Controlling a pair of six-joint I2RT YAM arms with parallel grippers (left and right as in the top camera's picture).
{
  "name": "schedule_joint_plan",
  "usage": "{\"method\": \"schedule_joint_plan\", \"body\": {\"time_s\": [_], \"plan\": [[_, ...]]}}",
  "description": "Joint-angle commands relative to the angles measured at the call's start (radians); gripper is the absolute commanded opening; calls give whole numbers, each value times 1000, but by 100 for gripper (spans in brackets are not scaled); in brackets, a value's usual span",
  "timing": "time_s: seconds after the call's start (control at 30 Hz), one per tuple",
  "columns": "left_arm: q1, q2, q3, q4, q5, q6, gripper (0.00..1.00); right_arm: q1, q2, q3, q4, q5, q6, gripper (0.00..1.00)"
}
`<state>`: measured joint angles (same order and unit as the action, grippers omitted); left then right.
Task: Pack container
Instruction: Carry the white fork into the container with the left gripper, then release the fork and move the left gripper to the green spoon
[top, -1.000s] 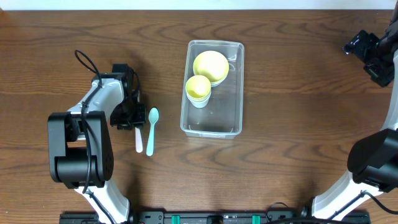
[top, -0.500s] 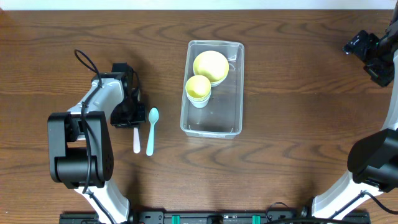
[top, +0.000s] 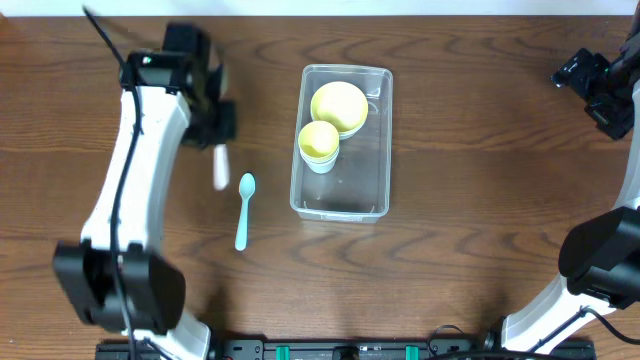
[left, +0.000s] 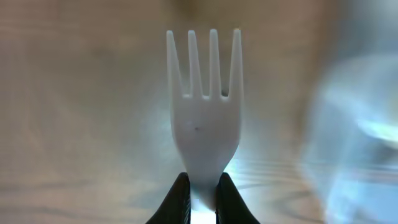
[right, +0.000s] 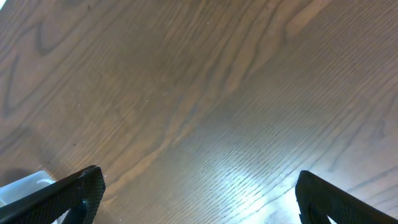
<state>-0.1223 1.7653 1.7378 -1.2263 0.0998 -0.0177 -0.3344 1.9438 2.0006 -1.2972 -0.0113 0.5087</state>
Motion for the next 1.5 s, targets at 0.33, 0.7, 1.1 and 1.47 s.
{"method": "schedule_joint_plan", "body": {"time_s": [0.33,0.7,1.1,1.47], "plan": [[-456,61,115,166,76,-11,6,-5,6,-4,-1,0,11,99],[-474,187,121,200,129,-36,15,-5,6,-4,0,0,11,99],[-359,42,204,-3,-145,-69,56,-5,6,-4,0,0,11,99],[-55,81,-195,34,-17,-70,55,-5,6,-4,-1,0,11,99]]}}
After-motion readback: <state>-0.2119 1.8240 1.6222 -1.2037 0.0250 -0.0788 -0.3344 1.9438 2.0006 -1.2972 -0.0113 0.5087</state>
